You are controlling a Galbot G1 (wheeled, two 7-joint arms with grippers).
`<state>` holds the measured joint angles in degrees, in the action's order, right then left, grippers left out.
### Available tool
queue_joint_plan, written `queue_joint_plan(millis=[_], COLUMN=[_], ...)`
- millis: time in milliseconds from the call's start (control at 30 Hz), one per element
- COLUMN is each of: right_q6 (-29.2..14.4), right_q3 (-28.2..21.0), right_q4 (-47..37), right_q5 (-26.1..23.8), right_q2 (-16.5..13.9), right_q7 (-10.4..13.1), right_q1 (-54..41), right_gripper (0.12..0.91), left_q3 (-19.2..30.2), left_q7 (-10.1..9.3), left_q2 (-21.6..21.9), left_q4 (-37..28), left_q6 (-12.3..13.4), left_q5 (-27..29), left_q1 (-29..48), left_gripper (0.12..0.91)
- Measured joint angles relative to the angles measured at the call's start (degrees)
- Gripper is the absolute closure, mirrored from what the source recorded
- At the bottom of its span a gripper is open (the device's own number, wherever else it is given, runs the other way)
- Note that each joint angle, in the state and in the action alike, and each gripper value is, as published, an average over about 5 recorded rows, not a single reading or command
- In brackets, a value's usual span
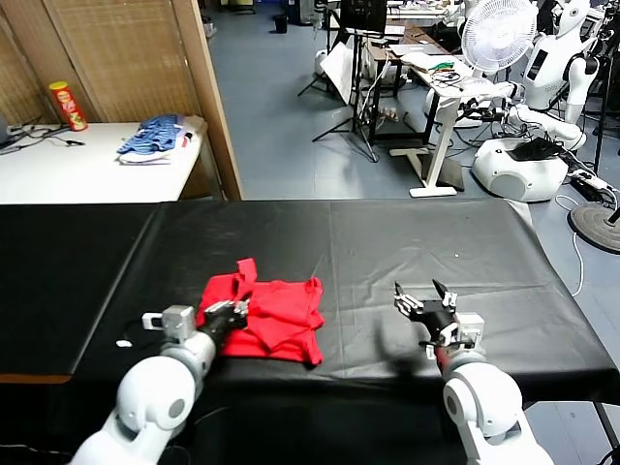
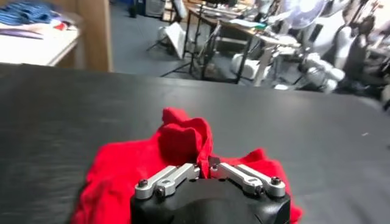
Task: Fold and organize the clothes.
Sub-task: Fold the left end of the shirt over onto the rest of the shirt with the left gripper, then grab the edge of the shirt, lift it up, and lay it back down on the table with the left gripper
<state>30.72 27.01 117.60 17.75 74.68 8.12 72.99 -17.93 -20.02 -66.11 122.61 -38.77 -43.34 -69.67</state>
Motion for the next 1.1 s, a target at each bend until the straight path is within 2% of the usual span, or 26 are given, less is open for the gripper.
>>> queue_joint_plan(millis=[400,500,667,800,867,933,1100], right_q6=[-0.05,-0.1,-0.14,-0.07,-0.03,-0.07,-0.17], right_q3=[-0.75,-1.16,-2.43,-4.37,-5.96,-8.1,-15.67], right_q4=[-0.53,-0.78,-1.37,-2.15,-2.58,-3.08,-5.01], right_q5=[-0.1,-0.1,0.34,2.62,3.97,4.97,4.89], right_q2=[0.02,-0.08,-0.57,-1.3,-1.7,-2.06,-1.75], right_q7=[-0.36,-0.48,-1.08,-2.21,-3.24,-4.4,-5.82], right_q1=[-0.67,-0.95,-1.82,-3.19,-4.19,-5.59,-10.75], right_gripper=[0.227,0.227,0.227,0.227,0.227,0.227,0.227], left_q3=[2.57,2.67,2.53,1.71,1.02,0.18,-2.45], left_q7=[0.28,0.56,1.13,0.7,0.82,1.74,4.76], left_q2=[-7.09,-8.83,-11.99,-14.27,-15.02,-15.11,-12.51], left_q4=[-2.51,-3.35,-3.78,-2.92,-2.15,-1.35,-0.38], left_q6=[2.29,3.11,3.66,3.45,3.72,4.47,7.03], left_q5=[3.65,4.4,3.85,0.22,-1.02,-0.32,5.46], left_q1=[0.24,0.36,0.22,-0.12,-0.26,-0.57,-2.41], left_gripper=[0.863,0.771,0.487,0.297,0.25,0.238,0.233])
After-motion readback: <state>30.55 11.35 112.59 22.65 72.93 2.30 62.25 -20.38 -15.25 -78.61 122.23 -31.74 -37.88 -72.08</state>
